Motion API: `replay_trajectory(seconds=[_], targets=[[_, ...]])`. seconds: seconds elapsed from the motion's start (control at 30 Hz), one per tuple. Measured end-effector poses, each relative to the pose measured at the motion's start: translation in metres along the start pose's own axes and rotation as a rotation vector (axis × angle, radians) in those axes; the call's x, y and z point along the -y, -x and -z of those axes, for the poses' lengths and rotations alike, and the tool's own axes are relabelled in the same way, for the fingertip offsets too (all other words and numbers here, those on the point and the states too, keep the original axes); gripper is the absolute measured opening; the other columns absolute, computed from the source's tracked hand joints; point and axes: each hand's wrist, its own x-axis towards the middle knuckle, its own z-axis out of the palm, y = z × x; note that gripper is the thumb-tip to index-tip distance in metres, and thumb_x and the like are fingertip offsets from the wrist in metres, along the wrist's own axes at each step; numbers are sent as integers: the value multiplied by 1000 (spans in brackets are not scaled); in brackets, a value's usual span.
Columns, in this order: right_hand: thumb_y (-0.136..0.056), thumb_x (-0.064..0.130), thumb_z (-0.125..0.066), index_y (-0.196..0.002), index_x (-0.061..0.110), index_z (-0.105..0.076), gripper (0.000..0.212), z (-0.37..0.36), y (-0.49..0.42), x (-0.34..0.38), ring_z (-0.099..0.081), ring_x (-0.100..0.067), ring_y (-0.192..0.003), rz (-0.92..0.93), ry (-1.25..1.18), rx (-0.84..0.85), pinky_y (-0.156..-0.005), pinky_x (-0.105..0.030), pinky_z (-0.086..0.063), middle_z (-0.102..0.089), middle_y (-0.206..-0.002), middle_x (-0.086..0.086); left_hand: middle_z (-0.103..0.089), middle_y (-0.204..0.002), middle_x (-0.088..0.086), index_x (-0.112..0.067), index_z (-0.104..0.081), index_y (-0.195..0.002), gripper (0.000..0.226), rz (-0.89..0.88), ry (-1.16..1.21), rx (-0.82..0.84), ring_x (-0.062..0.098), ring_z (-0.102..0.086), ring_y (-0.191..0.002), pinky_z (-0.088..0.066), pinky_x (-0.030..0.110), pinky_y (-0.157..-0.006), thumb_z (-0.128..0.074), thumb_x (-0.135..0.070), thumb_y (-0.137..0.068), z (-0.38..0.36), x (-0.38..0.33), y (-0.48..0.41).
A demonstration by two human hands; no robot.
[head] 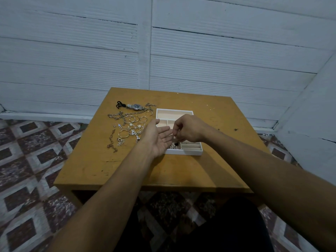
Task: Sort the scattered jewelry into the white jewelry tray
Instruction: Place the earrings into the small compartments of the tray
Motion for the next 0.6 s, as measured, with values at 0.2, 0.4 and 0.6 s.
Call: replay_trajectory(seconds=[0.2,0.4,0.6], targets=[[-80,-3,-67,-87,8,-71,14,4,1,1,-64,-17,-72,5,-18,5,-75,-34,-58,-67,-81,-4,-52,-139,18,0,-48,-136,56,-4,-25,-3,34,-45,-131,-37,39,-105,-39,-41,-99,-2,-1,4],[-82,7,-69,-90,11,-72,10,4,-1,8,-58,-9,-73,73,0,-12,-61,-17,-47,-64,-79,6,-57,-131,16,-7,-56,-118,41,-45,-41,-3,34,-51,-123,-43,42,-104,-41,-40,-99,13,-10,14],[-81,10,-71,-91,12,-72,10,-6,-9,23,-60,-13,-82,112,-24,-15,-79,-28,-50,-65,-83,4,-67,-114,13,-8,-61,-112,35,-115,-41,-25,28,-64,-103,-54,37,-82,-48,-37,-97,50,-21,27]])
